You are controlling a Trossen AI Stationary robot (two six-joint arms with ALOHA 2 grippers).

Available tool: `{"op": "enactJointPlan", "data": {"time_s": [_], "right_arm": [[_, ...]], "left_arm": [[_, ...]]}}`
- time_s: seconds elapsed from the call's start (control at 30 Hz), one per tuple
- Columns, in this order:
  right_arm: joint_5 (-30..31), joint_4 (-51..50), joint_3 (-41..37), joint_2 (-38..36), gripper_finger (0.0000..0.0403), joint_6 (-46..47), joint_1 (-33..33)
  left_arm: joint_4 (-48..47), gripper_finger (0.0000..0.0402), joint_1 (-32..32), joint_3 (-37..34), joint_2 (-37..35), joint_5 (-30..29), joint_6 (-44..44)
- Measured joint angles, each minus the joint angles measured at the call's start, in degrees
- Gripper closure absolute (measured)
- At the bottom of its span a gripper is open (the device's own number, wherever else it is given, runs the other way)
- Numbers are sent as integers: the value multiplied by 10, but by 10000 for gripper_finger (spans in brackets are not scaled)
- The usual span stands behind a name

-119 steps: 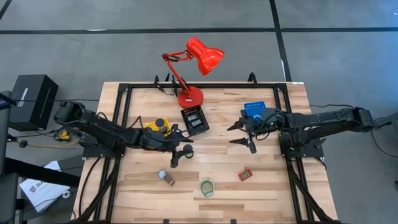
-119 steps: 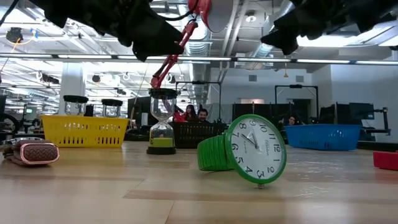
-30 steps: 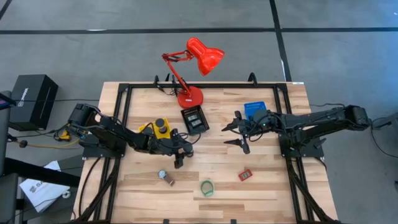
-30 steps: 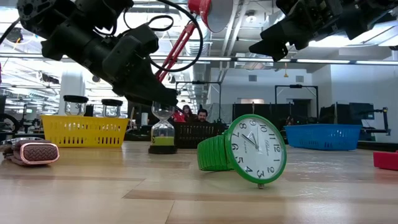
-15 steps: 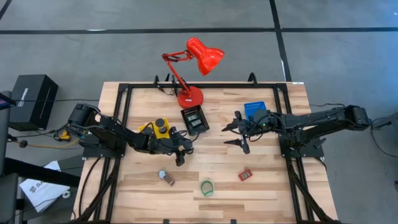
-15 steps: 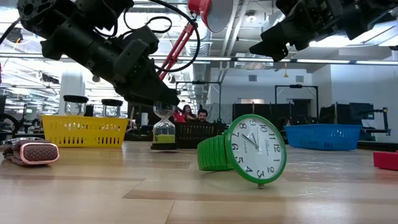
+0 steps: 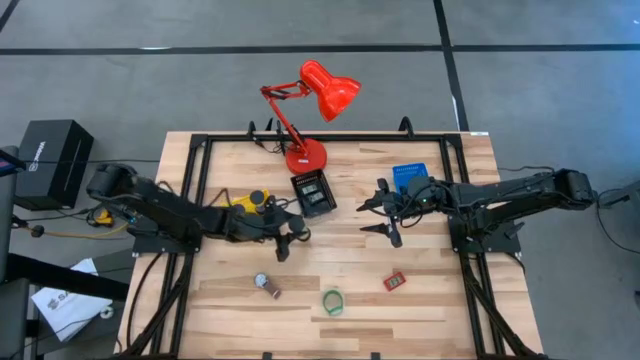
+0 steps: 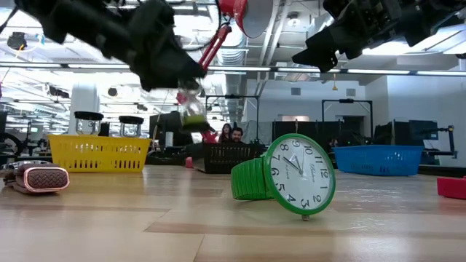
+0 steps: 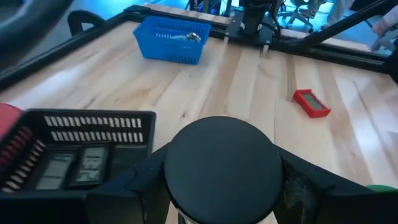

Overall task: Pick & Place Office items
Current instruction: Put the green hourglass into the yellow bin

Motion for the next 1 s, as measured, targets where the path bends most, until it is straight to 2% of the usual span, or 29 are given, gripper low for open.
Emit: {"op": "enactJointPlan", "data": {"time_s": [0.17,0.43,0.7,0.87,1.0], "right_arm": [[0,-10,0,0,149,0,0],[0,-10,0,0,149,0,0],[0,-12,0,0,149,0,0],[0,-14,0,0,149,0,0],[0,-14,0,0,149,0,0]], "left_arm": [[-121,206,0,0,-110,-17,-3],[-289,186,0,-4,-245,-126,-12],[-301,203,0,-85,-301,-152,-99],[-299,184,0,-131,-301,-172,-144],[-294,199,0,-156,-301,-172,-171]]}}
